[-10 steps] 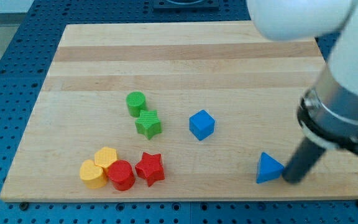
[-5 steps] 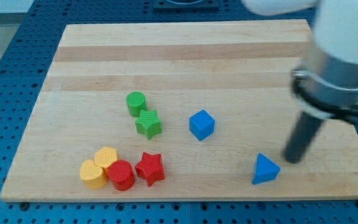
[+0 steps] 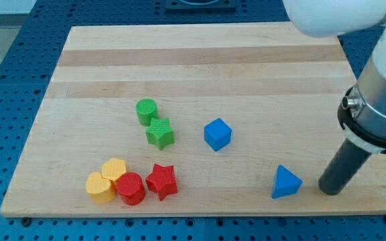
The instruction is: Push the green star towards bottom left
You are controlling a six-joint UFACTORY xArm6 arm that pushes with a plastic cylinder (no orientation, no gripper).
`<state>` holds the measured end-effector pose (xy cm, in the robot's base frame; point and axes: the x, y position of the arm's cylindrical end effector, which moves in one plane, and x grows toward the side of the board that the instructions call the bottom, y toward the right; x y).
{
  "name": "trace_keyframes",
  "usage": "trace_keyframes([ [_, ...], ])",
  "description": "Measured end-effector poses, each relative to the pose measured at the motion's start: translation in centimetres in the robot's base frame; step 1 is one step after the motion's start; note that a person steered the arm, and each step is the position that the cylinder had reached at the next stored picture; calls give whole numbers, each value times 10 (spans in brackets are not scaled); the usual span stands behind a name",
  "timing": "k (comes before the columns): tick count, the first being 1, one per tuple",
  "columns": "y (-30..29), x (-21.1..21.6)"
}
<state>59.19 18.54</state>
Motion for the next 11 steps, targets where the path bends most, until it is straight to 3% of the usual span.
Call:
trace_keyframes([
  [1, -6, 26],
  [3, -120, -14],
  [4, -99, 20],
  [5, -145, -17],
  [8, -190, -136],
  [9, -176, -92],
  [10, -228, -73],
  [11, -239, -61],
])
